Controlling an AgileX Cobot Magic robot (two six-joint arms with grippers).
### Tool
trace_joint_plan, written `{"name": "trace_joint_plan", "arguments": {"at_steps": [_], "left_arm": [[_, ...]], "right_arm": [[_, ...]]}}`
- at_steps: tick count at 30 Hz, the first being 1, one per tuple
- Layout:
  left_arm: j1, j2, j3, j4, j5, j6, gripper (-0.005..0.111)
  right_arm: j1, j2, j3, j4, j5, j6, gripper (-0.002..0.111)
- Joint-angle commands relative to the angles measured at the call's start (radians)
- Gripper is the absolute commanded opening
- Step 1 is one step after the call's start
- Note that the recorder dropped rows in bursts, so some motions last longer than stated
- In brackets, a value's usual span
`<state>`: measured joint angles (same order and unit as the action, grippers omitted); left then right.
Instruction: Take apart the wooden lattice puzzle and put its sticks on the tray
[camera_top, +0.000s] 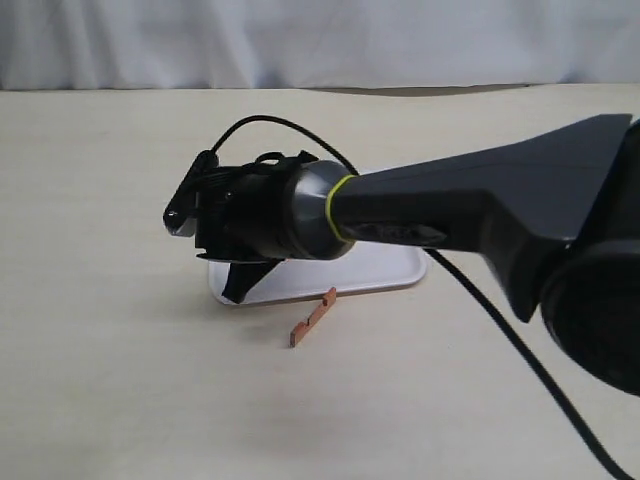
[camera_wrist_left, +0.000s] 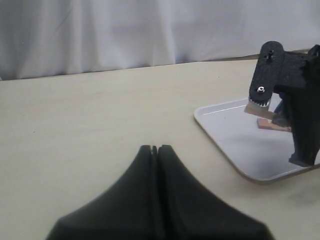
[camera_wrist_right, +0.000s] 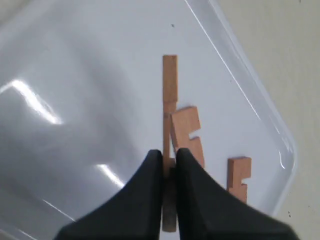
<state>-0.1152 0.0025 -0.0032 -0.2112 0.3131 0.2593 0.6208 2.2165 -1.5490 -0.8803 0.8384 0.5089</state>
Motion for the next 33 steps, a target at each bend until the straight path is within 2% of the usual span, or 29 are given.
{"name": "trace_joint_plan", "arguments": {"at_steps": [1,4,6,9,11,18,25,29,33], "left_arm": [[0.01,-0.002,0.003,-0.002,-0.009,0.005,0.0],[0.01,-0.002,0.003,-0.002,-0.009,0.005,0.0],[0.01,-0.002,0.003,-0.002,-0.009,0.005,0.0],[0.01,-0.002,0.003,-0.002,-0.009,0.005,0.0],[0.01,-0.002,0.003,-0.002,-0.009,0.005,0.0],[0.01,-0.002,0.003,-0.002,-0.009,0.005,0.0],[0.01,-0.002,0.003,-0.002,-0.009,0.005,0.0],[0.01,-0.002,0.003,-0.002,-0.009,0.005,0.0],[0.01,-0.002,0.003,-0.002,-0.009,0.005,0.0]], "right_arm": [[0.01,0.047,-0.049,-0.016,0.025,0.0,0.005],[0.01,0.055,-0.056,-0.021,0.052,0.002,0.021],[0.01,0.051,-0.056,-0.016,0.06,0.002,0.035],[0.01,0.041,-0.056,0.06,0.057,-0.017,0.063],[0.01,0.025,-0.056,0.144,0.046,-0.085,0.075],[0.01,-0.067,-0.056,0.338,0.034,-0.164,0.074],[0.006,-0.17,-0.048,0.545,0.203,-0.213,0.074],[0.004,-0.17,0.017,0.648,0.179,-0.258,0.074],[-0.023,-0.17,0.098,0.671,0.114,-0.069,0.074]]}}
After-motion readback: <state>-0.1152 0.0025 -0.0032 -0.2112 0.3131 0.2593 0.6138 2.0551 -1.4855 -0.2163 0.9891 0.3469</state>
